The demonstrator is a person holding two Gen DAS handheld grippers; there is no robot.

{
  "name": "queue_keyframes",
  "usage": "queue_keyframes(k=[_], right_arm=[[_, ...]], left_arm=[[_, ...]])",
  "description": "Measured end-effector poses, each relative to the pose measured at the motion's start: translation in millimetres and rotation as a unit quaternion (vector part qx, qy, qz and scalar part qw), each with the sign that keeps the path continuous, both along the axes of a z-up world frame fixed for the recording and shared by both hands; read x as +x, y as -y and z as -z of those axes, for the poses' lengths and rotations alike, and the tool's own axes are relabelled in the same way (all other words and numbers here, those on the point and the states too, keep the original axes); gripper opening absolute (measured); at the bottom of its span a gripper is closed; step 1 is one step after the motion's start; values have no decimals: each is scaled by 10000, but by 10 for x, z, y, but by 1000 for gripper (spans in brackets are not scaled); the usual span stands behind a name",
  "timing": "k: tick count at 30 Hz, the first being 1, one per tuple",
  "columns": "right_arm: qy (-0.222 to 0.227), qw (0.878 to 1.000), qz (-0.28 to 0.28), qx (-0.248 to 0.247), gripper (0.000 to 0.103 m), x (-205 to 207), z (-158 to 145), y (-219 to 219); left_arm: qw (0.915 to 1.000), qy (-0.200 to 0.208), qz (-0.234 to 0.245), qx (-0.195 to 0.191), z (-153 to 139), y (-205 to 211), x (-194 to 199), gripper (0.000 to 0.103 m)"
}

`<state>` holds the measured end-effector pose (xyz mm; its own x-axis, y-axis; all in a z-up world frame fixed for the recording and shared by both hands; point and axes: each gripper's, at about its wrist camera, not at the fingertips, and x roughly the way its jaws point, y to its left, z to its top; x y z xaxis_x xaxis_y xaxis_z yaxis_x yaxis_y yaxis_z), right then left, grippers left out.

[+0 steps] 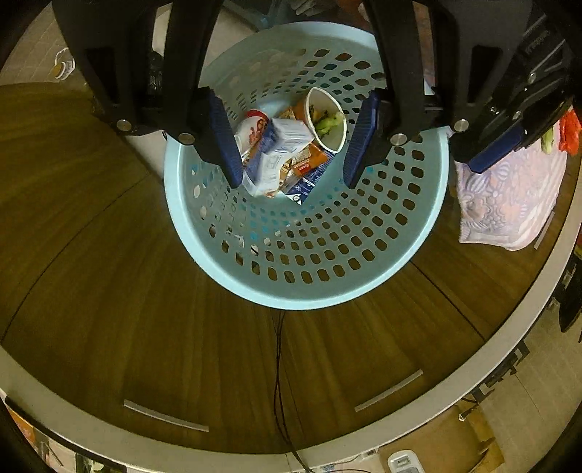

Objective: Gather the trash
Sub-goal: 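Open both grippers to drop the carton and bok choy into the wastebasket, then move both tools back over the table toward the red bag and bok choy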

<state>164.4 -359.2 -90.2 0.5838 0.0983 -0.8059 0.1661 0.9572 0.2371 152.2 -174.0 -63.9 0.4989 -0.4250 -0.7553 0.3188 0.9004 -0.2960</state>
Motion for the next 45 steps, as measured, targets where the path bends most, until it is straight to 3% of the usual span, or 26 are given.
queue_keyframes(k=[10, 15, 22, 24, 26, 36, 42, 45], right_arm=[[416, 9981, -408, -214, 54, -130, -335, -349], [720, 9941, -767, -256, 54, -223, -547, -688], [1038, 9830, -1466, -369, 54, -309, -719, -1402], [1113, 9786, -1675, -440, 53, -331, -757, -1626], [1212, 9724, -1914, -562, 43, -368, -787, -1865], [1275, 9474, -2881, -556, 43, -500, -672, -2996], [1262, 9377, -3207, -440, 43, -510, -395, -3442], [1303, 9308, -3381, -493, 43, -552, -274, -3587]], left_arm=[[9993, 230, -270, -151, -189, -331, -167, 48], [9965, 462, -670, -201, -368, -718, -333, 48], [9861, 689, -1491, -259, -578, -1500, -595, 48], [9808, 740, -1780, -278, -625, -1777, -675, 48], [9755, 770, -2034, -322, -660, -2047, -757, 48], [9466, 871, -3092, -276, -779, -3227, -1144, 49], [9188, 872, -3846, -179, -771, -3836, -1376, 67], [8982, 952, -4293, 23, -799, -4129, -1460, 76]])
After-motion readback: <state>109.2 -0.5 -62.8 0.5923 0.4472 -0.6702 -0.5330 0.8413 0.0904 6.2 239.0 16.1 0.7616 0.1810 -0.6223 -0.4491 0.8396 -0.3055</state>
